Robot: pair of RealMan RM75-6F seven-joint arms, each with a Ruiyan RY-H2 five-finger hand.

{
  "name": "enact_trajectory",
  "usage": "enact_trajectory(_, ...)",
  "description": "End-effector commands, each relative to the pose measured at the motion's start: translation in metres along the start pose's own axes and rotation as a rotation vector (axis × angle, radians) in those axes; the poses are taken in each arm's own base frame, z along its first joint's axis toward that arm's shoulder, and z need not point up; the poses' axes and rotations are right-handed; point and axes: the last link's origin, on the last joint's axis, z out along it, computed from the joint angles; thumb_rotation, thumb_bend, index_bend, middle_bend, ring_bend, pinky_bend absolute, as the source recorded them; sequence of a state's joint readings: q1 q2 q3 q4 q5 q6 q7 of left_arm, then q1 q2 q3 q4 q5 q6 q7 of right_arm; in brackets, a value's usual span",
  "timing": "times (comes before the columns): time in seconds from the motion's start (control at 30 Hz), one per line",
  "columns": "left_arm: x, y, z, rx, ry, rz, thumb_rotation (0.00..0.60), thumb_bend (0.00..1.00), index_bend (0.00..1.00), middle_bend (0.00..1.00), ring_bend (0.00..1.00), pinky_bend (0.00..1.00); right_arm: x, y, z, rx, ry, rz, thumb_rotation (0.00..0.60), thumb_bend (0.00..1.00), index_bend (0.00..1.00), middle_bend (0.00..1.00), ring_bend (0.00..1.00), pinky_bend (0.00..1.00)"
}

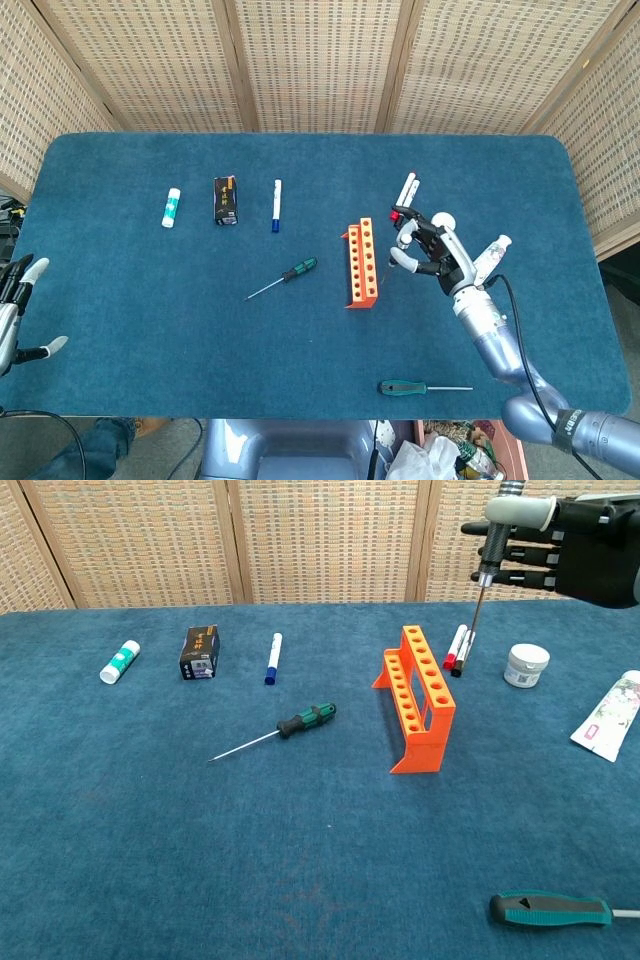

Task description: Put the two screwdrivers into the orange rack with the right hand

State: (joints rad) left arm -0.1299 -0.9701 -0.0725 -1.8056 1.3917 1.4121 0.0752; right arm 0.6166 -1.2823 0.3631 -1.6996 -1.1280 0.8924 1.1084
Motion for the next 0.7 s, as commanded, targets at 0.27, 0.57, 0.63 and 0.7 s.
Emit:
enact_trajectory(0.27,-0.001,0.000,0.001,0.004,-0.001,0.002,0.600,0.00,0.00,0.00,0.00,0.00,-0.004,0.015,-0.001,0.042,-0.016,-0.016,0.600,0.53,0.67,0.14,0.00,0.12)
enact_trajectory(0.57,-0.001,0.000,0.000,0.004,-0.002,0.002,0.600,0.00,0.00,0.00,0.00,0.00,-0.001,0.030,-0.003,0.032,-0.010,-0.037,0.600,0.53,0.67,0.14,0.00,0.12)
enact_trajectory(0.63,-0.001,0.000,0.000,0.004,-0.002,0.002,0.600,0.00,0.00,0.00,0.00,0.00,-0.001,0.032,-0.003,0.032,-0.011,-0.039,0.600,0.53,0.67,0.14,0.00,0.12)
enact_trajectory(0.7,-0.001,0.001,0.000,0.004,-0.002,0.002,0.600,0.00,0.00,0.00,0.00,0.00,0.000,0.033,-0.003,0.031,-0.012,-0.042,0.600,0.53,0.67,0.14,0.00,0.12)
